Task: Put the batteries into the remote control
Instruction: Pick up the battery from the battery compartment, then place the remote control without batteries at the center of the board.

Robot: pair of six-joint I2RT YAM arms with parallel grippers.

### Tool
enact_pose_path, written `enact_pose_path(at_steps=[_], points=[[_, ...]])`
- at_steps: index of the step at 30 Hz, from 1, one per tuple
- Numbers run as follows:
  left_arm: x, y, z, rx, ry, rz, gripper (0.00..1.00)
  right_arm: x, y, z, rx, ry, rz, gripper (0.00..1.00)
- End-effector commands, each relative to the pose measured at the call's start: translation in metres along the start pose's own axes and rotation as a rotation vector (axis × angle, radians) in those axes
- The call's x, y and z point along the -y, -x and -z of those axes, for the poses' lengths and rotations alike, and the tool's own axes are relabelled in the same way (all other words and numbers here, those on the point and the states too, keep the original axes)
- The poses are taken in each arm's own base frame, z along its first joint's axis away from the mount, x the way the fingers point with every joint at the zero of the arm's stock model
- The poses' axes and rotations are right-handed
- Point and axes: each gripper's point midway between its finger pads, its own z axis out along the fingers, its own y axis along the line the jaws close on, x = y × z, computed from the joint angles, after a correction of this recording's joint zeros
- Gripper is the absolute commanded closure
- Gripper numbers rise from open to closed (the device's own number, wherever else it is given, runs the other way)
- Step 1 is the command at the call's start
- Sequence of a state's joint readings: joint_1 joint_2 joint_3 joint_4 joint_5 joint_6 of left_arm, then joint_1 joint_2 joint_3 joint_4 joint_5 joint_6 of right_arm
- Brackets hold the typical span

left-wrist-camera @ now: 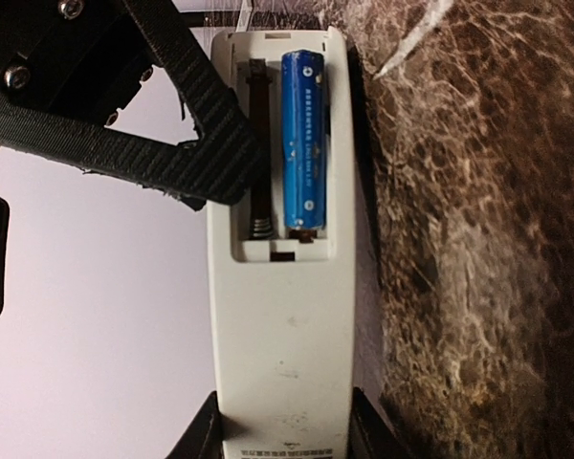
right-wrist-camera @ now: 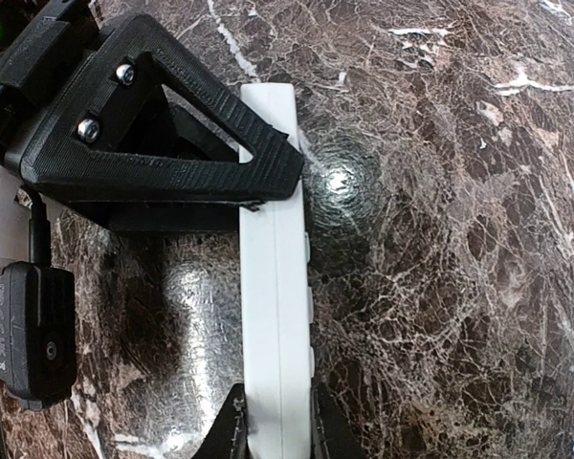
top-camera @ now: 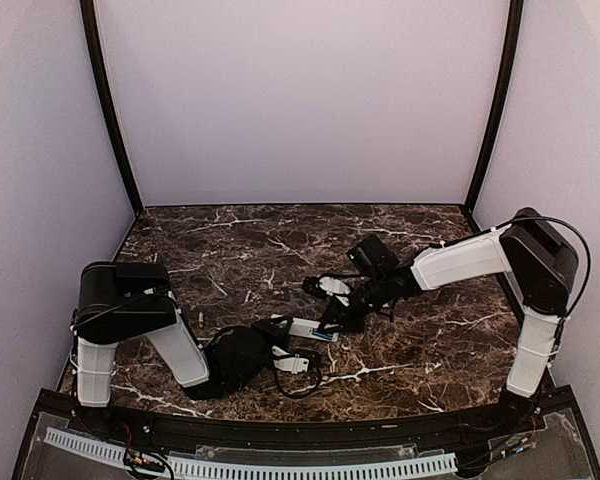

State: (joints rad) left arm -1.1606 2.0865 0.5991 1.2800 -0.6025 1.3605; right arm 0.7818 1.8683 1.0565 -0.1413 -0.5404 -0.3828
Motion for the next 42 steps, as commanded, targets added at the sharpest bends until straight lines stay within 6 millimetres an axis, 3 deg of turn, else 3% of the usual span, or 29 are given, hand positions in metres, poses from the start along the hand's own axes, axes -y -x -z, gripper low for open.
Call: enact_pose_path(at_steps=[1, 2, 4, 8, 12, 15, 16, 17, 18, 21, 25, 29, 31, 34, 35, 39, 40, 42], points=[[-0.016, 0.0, 0.001, -0.013, 0.045, 0.07, 0.86, -0.006, -0.01, -0.003, -0.045, 0.012, -0.085, 1.0], [-0.015, -0.001, 0.002, -0.017, 0.044, 0.074, 0.79, -0.006, -0.009, -0.001, -0.041, 0.004, -0.085, 1.0], [-0.016, -0.003, 0.002, -0.024, 0.045, 0.08, 0.54, -0.005, -0.006, 0.004, -0.033, -0.01, -0.085, 1.0], [-0.014, -0.006, 0.002, -0.047, 0.031, 0.099, 0.35, -0.005, -0.002, 0.009, -0.029, -0.026, -0.093, 1.0], [-0.006, -0.009, 0.006, -0.061, -0.003, 0.106, 0.24, 0.001, -0.001, 0.01, -0.039, -0.055, -0.107, 1.0], [-0.003, -0.007, 0.01, -0.057, -0.047, 0.142, 0.2, 0.004, -0.001, 0.01, -0.05, -0.071, -0.116, 1.0], [0.006, -0.009, 0.013, -0.066, -0.096, 0.131, 0.19, 0.006, 0.0, 0.011, -0.054, -0.078, -0.119, 1.0], [0.001, -0.005, 0.015, -0.053, -0.104, 0.183, 0.19, 0.008, 0.0, 0.012, -0.056, -0.09, -0.12, 1.0], [0.01, -0.008, 0.018, -0.065, -0.157, 0.178, 0.18, 0.009, 0.0, 0.014, -0.057, -0.102, -0.121, 1.0], [0.0, -0.001, 0.025, -0.044, -0.204, 0.327, 0.18, 0.011, 0.003, 0.017, -0.047, -0.121, -0.118, 1.0], [0.012, 0.001, 0.034, -0.063, -0.352, 0.441, 0.19, 0.006, 0.011, 0.015, -0.029, 0.0, -0.192, 1.0], [0.007, -0.005, 0.038, -0.102, -0.421, 0.534, 0.19, 0.015, 0.0, 0.011, -0.063, 0.115, -0.361, 1.0], [-0.002, -0.009, 0.037, -0.117, -0.445, 0.583, 0.19, 0.02, -0.005, 0.01, -0.076, 0.123, -0.415, 0.98], [-0.022, -0.019, 0.031, -0.156, -0.467, 0.709, 0.18, 0.033, -0.008, 0.014, -0.089, 0.102, -0.505, 0.75], [-0.028, -0.018, 0.03, -0.157, -0.499, 0.738, 0.18, 0.04, -0.006, 0.018, -0.081, 0.086, -0.529, 0.66], [-0.071, -0.029, 0.028, -0.163, -0.46, 0.96, 0.17, 0.059, 0.015, 0.048, -0.043, -0.069, -0.515, 0.55], [-0.081, -0.036, 0.028, -0.166, -0.44, 1.002, 0.15, 0.06, 0.021, 0.056, -0.037, -0.129, -0.474, 0.52], [-0.106, -0.048, 0.033, -0.152, -0.393, 1.128, 0.13, 0.041, 0.03, 0.067, -0.03, -0.219, -0.354, 0.5]])
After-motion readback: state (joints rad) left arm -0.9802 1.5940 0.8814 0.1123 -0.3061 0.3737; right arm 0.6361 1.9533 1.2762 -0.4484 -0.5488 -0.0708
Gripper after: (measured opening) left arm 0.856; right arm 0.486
